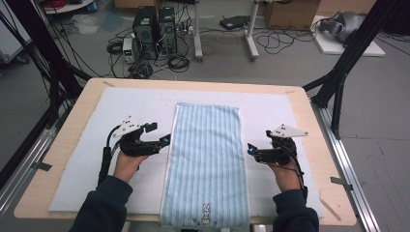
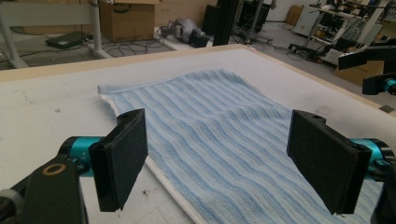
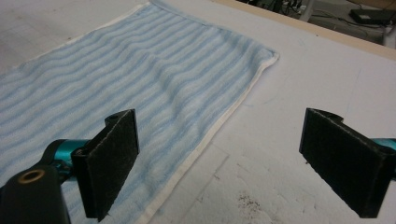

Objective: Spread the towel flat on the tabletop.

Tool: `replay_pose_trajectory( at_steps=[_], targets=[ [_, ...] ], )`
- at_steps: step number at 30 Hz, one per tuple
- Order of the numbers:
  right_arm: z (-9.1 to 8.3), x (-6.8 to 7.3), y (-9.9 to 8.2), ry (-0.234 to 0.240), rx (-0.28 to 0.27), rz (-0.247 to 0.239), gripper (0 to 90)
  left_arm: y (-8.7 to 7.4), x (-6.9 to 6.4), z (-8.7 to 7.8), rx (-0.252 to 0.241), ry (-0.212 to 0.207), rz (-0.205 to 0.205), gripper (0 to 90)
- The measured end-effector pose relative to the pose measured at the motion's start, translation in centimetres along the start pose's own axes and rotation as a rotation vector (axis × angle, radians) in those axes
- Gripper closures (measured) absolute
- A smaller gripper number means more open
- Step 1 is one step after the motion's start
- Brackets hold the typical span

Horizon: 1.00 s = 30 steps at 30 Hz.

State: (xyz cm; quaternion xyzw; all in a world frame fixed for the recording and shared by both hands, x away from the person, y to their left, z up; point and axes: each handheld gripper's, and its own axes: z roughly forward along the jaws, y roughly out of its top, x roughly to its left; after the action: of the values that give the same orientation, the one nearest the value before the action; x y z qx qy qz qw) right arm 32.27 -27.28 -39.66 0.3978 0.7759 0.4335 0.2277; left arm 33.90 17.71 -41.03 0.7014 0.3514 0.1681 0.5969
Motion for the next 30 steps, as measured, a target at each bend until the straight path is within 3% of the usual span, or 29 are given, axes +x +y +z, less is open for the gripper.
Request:
replay_pose_trajectory(
  at_steps=[30],
  targets=[
    [0.77,0.47,0.62,0.004,0.019,-0.027,11.4,-0.28,0.30,0.79,0.031,0.038,-0.008,21.6]
  ],
)
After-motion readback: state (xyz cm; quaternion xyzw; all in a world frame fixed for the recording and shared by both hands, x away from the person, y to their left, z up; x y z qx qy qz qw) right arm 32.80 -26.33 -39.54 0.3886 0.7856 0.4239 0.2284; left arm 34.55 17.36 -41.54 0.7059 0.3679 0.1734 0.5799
